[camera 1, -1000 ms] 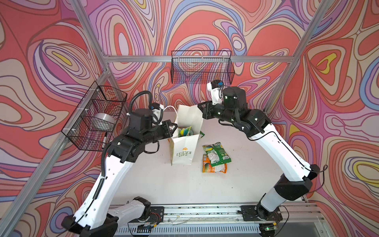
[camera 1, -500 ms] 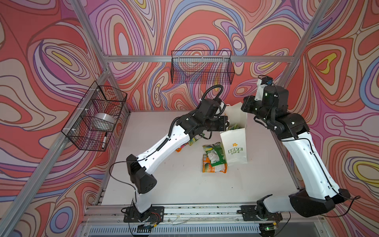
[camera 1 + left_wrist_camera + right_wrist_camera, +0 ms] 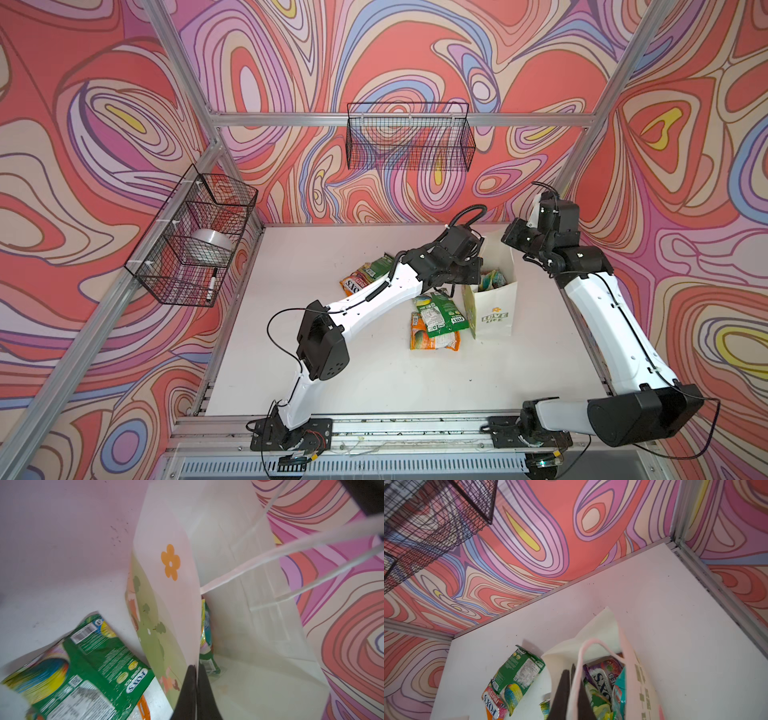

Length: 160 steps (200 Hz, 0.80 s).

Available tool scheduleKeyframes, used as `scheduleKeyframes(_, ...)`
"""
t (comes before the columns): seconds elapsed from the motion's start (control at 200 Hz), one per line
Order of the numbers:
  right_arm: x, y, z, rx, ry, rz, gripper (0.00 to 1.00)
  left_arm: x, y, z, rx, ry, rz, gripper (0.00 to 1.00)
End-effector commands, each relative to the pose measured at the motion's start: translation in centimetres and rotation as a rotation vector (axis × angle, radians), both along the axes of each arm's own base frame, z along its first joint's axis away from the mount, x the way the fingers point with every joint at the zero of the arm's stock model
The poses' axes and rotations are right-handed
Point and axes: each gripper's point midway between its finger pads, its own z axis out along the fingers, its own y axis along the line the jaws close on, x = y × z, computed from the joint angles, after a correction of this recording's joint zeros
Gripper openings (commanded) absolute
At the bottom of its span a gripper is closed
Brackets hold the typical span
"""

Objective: Place the snacks into the paper bag

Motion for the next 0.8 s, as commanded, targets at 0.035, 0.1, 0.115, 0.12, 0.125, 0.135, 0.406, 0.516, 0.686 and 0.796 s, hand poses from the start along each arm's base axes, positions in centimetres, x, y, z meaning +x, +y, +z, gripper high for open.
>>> scheduleKeyframes(0.035, -0.1, 2.5, 1.8, 0.115, -0.077, 0.114, 0.0, 0.9, 3.9, 2.0, 0.064, -0.113, 0.126, 0.0)
scheduleKeyframes(0.1, 0.0, 3.4, 1.3, 0.152, -0.065, 0.155, 0.0, 0.8, 4.7, 1.7, 0.09, -0.124, 0.137, 0.0)
scheduleKeyframes(0.115, 0.0, 3.6, 1.1, 0.161, -0.062, 0.162, 0.0, 0.9, 4.9, 1.7, 0.098, -0.129, 0.142, 0.0)
scheduleKeyframes(0.12, -0.1, 3.7, 1.2, 0.165, -0.063, 0.165, 0.0, 0.9, 5.0, 1.8, 0.1, -0.131, 0.144, 0.0)
scheduleKeyframes(0.125, -0.1, 3.7, 1.1, 0.167, -0.062, 0.167, 0.0, 0.9, 5.0, 1.7, 0.103, -0.132, 0.145, 0.0)
scheduleKeyframes(0.135, -0.1, 3.8, 1.1, 0.171, -0.061, 0.173, 0.0, 0.9, 5.2, 1.8, 0.108, -0.134, 0.148, 0.0)
scheduleKeyframes(0.406, -0.1, 4.6, -0.4, 0.195, -0.027, 0.21, 0.0, 0.0, 4.5, 2.7, 0.079, -0.136, 0.081, 0.0)
scheduleKeyframes(0.516, -0.2, 3.5, -0.2, 0.147, -0.014, 0.162, 0.16, -0.5, 2.5, 2.4, 0.036, -0.113, 0.028, 0.0)
scheduleKeyframes(0.686, -2.2, 0.0, 2.5, 0.035, -0.051, 0.002, 0.77, -0.5, 1.0, 1.9, 0.001, -0.076, 0.013, 0.0)
scheduleKeyframes(0.796, -5.0, -2.4, 5.7, -0.008, -0.113, -0.113, 0.98, -0.4, 0.1, 2.1, -0.031, -0.066, 0.0, 0.0)
